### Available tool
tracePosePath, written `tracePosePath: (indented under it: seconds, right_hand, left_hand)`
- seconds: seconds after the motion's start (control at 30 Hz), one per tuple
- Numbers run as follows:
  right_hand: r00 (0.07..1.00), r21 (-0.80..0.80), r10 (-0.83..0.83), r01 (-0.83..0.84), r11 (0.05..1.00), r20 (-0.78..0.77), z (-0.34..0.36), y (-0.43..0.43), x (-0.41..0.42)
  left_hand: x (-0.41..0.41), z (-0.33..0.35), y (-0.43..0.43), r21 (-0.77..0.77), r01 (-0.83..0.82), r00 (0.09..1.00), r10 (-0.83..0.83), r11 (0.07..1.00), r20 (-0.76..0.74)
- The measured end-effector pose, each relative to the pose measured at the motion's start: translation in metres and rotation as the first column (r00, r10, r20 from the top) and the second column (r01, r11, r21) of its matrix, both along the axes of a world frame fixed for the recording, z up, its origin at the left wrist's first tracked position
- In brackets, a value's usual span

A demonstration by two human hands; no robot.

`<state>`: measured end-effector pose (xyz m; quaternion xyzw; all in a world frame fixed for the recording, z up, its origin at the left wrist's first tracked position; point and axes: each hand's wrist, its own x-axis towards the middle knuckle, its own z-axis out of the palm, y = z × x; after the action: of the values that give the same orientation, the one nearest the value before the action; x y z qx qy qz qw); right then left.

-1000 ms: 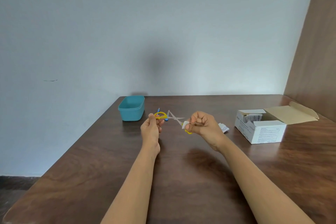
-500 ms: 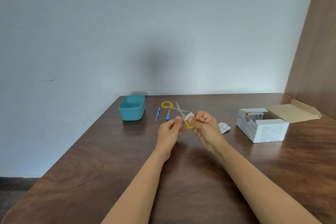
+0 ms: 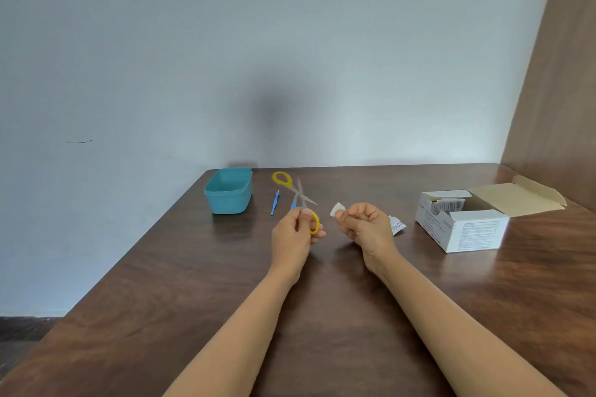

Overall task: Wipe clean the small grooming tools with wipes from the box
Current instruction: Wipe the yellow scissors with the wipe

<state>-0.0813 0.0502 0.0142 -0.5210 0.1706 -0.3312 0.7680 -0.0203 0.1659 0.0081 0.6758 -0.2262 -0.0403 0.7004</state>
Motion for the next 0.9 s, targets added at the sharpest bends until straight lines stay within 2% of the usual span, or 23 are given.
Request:
tracePosePath:
  seconds: [0.07, 0.13, 0.4, 0.73, 0.9]
  right_hand:
    - [0.999, 0.027, -0.038, 0.038, 0.999, 0.005, 0.001, -0.002, -0.002]
    - [0.998, 0.027, -0.069, 0.068, 0.997, 0.012, 0.001, -0.003, -0.003]
    - [0.997, -0.012, -0.078, 0.078, 0.997, 0.029, 0.001, -0.009, 0.002]
    - [1.0, -0.099, -0.009, 0.01, 0.995, 0.007, 0.001, -0.011, 0.001]
    - [1.0, -0.072, -0.001, 0.002, 0.997, 0.022, 0.003, -0.009, 0.0]
  left_hand:
    - [-0.002, -0.001, 0.0, 0.141, 0.069, 0.987, -0.087, 0.988, 0.132]
    - [-0.001, -0.002, 0.0, 0.213, 0.095, 0.971, -0.137, 0.973, 0.195]
    - [0.002, -0.001, -0.003, 0.269, 0.02, 0.944, -0.107, 0.963, 0.313]
    - [0.003, 0.0, -0.004, 0.246, -0.016, 0.949, -0.062, 0.969, 0.308]
    - [0.003, 0.0, -0.004, 0.251, -0.022, 0.951, -0.057, 0.968, 0.305]
